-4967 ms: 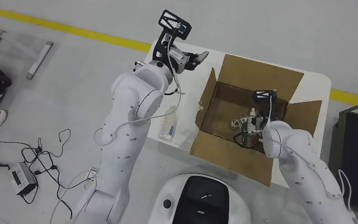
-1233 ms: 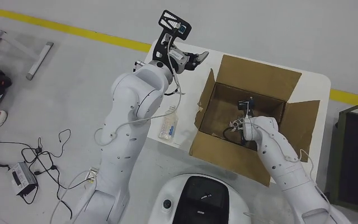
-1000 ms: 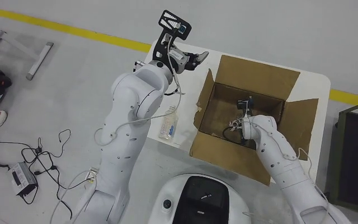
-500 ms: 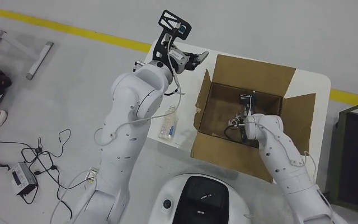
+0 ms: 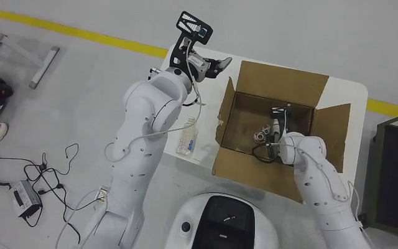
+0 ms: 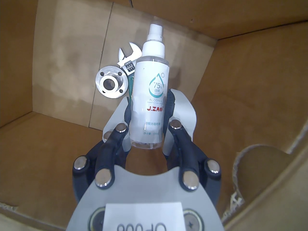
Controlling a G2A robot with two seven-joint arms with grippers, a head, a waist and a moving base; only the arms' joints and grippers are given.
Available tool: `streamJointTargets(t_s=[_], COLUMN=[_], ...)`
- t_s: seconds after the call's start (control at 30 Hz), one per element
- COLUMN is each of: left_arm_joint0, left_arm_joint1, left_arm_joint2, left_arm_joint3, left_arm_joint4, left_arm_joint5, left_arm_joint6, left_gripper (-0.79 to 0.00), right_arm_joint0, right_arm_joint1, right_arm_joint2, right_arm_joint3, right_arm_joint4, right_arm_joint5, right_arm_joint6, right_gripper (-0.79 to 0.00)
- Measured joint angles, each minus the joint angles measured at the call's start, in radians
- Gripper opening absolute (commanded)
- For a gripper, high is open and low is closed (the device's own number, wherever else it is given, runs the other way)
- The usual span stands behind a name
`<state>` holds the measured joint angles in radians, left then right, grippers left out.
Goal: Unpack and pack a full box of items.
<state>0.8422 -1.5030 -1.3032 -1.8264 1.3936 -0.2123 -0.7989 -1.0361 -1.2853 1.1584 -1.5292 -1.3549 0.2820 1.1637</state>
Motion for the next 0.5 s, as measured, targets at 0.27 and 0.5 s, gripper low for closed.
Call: streamJointTargets(t_s=[0.27, 0.5], left_arm_joint0=[0.0, 0.0], left_arm_joint1=[0.0, 0.0], left_arm_joint2=[0.0, 0.0], left_arm_joint3=[0.0, 0.0], left_arm_joint4=[0.0, 0.0], left_arm_joint5=[0.0, 0.0], left_arm_joint6=[0.0, 0.0], left_gripper=[0.0, 0.0], right_arm_joint0=[0.01, 0.052], right_arm_joint1=[-0.012, -0.028], right_arm_joint2=[-0.021, -0.06], right_arm_joint3=[0.062, 0.155], right_arm_joint4=[0.012, 0.01], right_arm_joint5=[0.0, -0.007], right_arm_joint6=[-0.04, -0.039], right_gripper=[-0.785, -0.588])
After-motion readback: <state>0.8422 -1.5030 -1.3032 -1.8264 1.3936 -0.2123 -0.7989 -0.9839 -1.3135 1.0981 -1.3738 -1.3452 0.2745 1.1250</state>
